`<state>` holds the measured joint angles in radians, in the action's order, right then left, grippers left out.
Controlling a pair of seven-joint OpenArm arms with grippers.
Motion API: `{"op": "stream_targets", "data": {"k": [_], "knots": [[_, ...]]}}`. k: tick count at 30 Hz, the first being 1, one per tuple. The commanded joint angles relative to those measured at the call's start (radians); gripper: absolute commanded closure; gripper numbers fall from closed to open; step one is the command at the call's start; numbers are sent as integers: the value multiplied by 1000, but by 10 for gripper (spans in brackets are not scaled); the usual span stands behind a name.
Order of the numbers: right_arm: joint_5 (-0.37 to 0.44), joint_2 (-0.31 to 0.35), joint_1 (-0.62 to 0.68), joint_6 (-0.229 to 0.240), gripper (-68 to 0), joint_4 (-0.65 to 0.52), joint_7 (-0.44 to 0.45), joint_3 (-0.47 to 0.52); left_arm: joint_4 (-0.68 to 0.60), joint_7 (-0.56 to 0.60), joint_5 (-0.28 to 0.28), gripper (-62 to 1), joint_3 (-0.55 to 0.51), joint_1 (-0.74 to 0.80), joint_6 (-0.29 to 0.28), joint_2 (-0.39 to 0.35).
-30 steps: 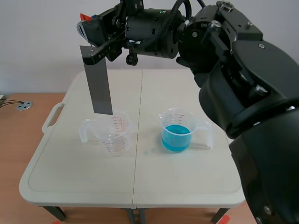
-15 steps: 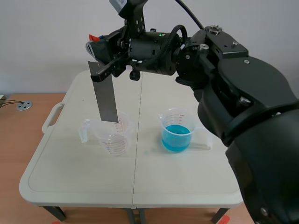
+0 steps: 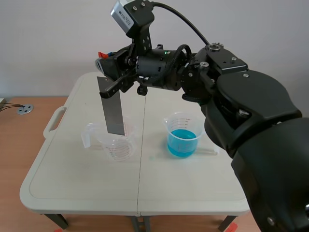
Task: Hold the metal plate by the orange handle, dip it into the blue solution, take it out and point at it, then put the plate back in the beaker on the left.
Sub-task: 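Put the plate into the left beaker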
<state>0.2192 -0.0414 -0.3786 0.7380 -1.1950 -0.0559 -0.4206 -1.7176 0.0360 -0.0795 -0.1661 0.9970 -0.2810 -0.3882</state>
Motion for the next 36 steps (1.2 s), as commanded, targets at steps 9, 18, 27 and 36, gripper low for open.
{"op": "stream_targets", "data": {"k": [9,18,27,36], "knots": [[11,-3,-20,8,-13,69,68,-11,-8,16,5,-12,1,-3,1,5],[-11,-3,-19,8,-13,145,111,-52,-8,16,5,-12,1,-3,1,5],[-35,-3,2,8,-13,177,127,-52,-8,16,5,-12,1,-3,1,5],[-63,-3,18,8,-13,178,126,-52,-8,16,5,-13,1,-3,1,5]]}}
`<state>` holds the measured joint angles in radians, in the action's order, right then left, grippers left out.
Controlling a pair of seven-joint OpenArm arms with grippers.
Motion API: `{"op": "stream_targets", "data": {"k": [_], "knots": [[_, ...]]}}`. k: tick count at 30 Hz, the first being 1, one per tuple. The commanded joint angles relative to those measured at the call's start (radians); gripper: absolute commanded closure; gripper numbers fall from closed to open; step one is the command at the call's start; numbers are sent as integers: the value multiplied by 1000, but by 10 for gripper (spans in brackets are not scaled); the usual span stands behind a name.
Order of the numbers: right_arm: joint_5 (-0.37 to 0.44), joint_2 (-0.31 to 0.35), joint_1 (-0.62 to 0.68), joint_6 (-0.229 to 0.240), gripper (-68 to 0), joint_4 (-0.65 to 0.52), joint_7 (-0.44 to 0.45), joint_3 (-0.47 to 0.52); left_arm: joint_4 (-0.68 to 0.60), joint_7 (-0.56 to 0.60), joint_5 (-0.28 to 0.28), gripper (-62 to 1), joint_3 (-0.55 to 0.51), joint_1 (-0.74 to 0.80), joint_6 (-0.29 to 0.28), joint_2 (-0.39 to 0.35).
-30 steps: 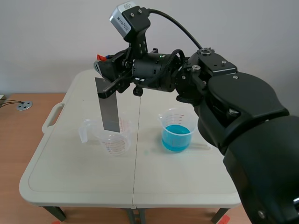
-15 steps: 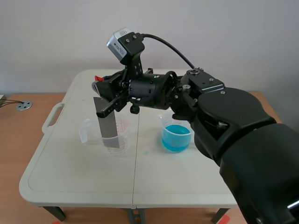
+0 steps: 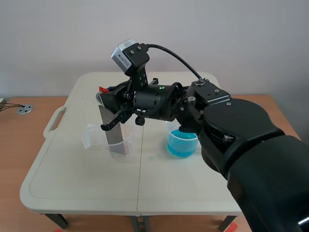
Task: Hold the metal plate by the orange handle, dip it into the blue solution, take it out and point at it, then put the plate back in the beaker on the left.
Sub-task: 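Put the plate into the left beaker, then return to the home posture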
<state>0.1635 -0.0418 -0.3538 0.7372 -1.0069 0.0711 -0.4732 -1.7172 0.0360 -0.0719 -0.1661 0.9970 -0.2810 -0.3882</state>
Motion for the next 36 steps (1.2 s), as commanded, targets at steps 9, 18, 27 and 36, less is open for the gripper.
{"op": "stream_targets", "data": {"k": [9,18,27,36], "knots": [[-7,-2,-9,8,-186,-10,-1,1,-8,16,-3,-27,1,-3,1,5],[-2,0,-10,-74,-564,-10,7,6,-8,27,8,-623,1,-6,2,5],[27,0,-23,-86,-664,-11,18,58,-8,19,8,-623,1,-18,2,5],[40,6,0,-82,-664,-115,-69,169,-6,-37,8,-623,2,-17,2,5]]}}
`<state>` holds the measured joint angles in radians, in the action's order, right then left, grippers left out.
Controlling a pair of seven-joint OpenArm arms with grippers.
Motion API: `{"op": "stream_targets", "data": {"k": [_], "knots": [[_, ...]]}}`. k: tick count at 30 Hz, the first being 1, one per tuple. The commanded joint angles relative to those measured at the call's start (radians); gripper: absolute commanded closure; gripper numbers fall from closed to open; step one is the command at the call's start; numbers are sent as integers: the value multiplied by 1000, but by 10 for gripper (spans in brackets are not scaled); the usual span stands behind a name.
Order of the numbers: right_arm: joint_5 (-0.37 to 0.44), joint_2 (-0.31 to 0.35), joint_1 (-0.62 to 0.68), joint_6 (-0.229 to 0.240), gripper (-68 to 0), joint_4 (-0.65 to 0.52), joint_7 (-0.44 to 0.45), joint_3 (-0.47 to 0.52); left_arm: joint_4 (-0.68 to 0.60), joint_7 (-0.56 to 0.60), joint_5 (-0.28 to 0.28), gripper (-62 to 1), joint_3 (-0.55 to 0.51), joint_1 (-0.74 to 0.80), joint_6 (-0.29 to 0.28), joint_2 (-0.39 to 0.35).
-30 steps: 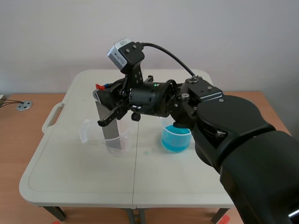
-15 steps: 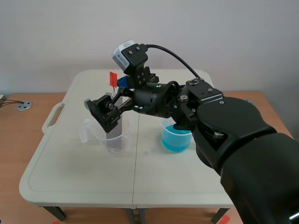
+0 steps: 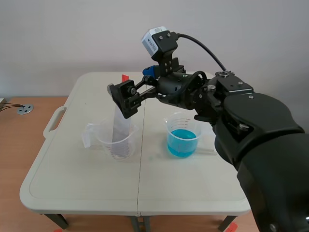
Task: Hold the metal plate by the orange handle, dip it into the blue solution, take it out and point at it, then put the plate back in the beaker on the left.
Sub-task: 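Return to the home posture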
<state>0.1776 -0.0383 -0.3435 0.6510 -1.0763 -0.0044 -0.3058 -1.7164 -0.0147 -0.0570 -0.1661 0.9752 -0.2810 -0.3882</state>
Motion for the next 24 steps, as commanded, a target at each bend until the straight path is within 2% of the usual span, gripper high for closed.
{"op": "stream_targets", "data": {"k": [1,10,14,18,24], "knots": [[32,5,-1,5,-664,-71,-8,16,-7,17,-7,-623,3,4,0,5],[62,51,146,4,-663,-359,-137,113,-7,21,-18,-623,9,-94,-2,5],[63,80,233,4,-663,-476,-160,157,-7,21,-24,-623,9,-175,-3,2],[101,120,325,5,-663,-581,-193,198,-10,22,-64,-623,11,-247,-3,-7],[185,189,444,35,-663,-684,-222,277,-40,24,-147,-623,59,-329,-5,-85]]}}
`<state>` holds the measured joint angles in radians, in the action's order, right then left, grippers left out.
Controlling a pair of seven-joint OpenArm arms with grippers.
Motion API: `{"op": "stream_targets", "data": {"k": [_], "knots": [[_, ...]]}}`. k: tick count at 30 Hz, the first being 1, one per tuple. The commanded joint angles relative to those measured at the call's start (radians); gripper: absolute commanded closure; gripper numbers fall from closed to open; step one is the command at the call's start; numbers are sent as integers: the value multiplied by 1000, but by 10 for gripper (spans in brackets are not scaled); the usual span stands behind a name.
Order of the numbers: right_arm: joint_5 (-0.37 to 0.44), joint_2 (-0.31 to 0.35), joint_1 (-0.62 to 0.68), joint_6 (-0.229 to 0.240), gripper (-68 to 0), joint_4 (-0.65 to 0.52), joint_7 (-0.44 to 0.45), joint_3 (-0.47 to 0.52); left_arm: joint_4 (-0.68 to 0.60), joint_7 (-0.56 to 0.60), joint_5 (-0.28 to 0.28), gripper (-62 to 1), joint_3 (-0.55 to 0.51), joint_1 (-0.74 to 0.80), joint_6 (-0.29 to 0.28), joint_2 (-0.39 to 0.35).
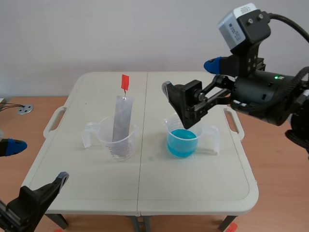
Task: Hold the metal plate by the orange handle, dip it into the blue solution, take it out and point at it, then put the plate back in the beaker on the left.
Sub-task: 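Return to the home posture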
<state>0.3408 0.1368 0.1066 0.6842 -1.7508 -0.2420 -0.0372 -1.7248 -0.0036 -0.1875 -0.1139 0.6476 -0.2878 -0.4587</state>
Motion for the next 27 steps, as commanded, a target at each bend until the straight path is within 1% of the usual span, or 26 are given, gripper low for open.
{"op": "stream_targets", "data": {"k": [1,3,7,10,14,20,27], "knots": [[36,26,13,8,-663,-21,15,22,-41,14,-26,-623,16,-8,2,-27],[65,49,48,19,-663,-39,14,48,-63,21,-38,-623,37,-11,2,-45],[111,99,116,24,-663,-64,16,86,-111,83,-37,-623,72,6,3,-60],[158,138,169,24,-663,-75,20,103,-135,150,-33,-623,90,42,9,-60],[197,172,243,24,-663,-81,27,124,-149,243,-28,-623,97,92,15,-60],[202,176,318,24,-663,-82,42,145,-149,309,-26,-623,97,123,18,-60],[202,176,329,24,-663,-82,49,145,-150,290,-26,-623,97,122,32,-60]]}}
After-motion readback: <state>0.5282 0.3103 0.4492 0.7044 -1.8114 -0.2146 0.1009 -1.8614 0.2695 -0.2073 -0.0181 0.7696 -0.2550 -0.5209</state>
